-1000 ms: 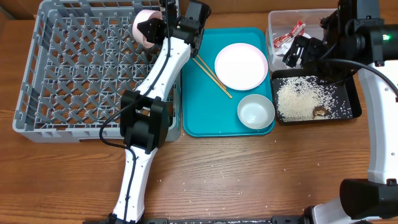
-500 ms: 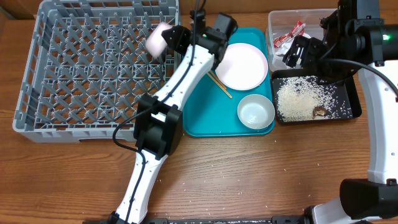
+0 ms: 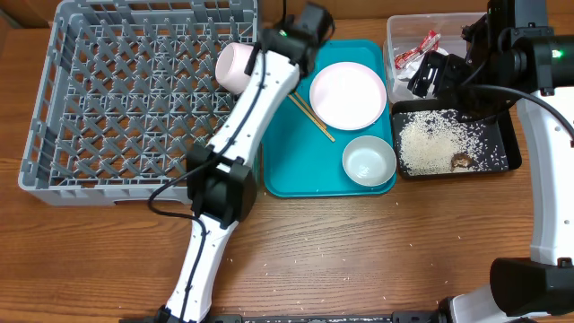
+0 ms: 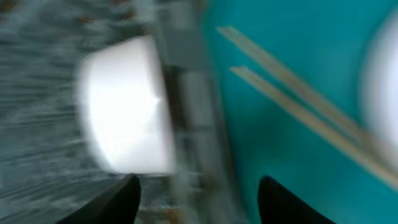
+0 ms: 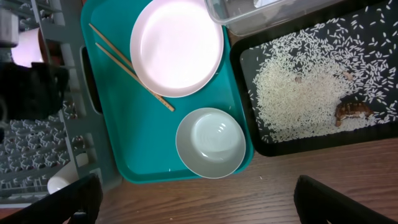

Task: Sort waste into correct bins and load items into the dishwasher
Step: 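Grasp the pale green bowl with the left gripper and lift it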

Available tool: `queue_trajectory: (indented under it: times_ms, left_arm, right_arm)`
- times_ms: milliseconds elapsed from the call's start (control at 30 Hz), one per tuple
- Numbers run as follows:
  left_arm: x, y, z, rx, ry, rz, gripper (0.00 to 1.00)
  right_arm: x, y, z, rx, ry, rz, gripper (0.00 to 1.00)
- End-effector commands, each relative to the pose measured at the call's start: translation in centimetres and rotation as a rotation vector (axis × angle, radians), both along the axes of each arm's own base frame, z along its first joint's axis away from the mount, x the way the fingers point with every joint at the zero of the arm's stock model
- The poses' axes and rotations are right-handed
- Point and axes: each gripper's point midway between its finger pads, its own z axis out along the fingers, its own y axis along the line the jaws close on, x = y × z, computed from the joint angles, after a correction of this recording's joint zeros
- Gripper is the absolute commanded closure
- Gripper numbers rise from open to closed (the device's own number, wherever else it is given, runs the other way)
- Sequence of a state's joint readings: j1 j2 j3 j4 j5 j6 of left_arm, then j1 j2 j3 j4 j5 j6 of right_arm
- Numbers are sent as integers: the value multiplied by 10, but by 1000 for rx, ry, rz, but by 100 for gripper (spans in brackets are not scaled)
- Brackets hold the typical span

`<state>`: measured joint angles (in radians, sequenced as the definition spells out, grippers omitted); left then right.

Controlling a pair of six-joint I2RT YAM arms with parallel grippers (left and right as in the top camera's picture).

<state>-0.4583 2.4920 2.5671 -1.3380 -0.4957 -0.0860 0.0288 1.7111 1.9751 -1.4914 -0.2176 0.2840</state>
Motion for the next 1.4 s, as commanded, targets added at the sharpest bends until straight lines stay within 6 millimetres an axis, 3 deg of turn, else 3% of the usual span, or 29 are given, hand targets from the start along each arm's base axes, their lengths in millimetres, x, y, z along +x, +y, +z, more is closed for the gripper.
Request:
queue_trajectory:
  times_ms: [0,33,300,433,633,800,867,1067,1367]
  left_arm:
    - [-53,-109,31,-661,241,-194,39]
    - [-70,-120,21,-716,323,-117,40]
    - [-118,-163,-37,-641,449,-22,41]
    - [-126,-179,-64,-636,446,22,42]
    - [-126,-171,-96,-588,422,106,43]
    - [-125,-164,-103,-551,405,116,46]
    - [-124,-163,-103,-547,401,117,51]
    - [-126,-160,-104,-533,405,123,94]
    - [-126,-158,-98,-526,405,112,96]
  right_arm:
    - [-1,0,2,-8,-10,5,0]
    - [-1,0,2,-8,-10,5,0]
    - [-1,0,2,-8,-10,5,0]
    - [-1,0,2,-8,-9,5,0]
    - [-1,0,2,-8,-10,5,0]
    - [-1,0,2,-8,-9,5,0]
    - [-1,0,2,-8,-10,5,0]
    - [-1,0,2,-8,-10,5,0]
    - [-1,0,2,-8,-10,5,0]
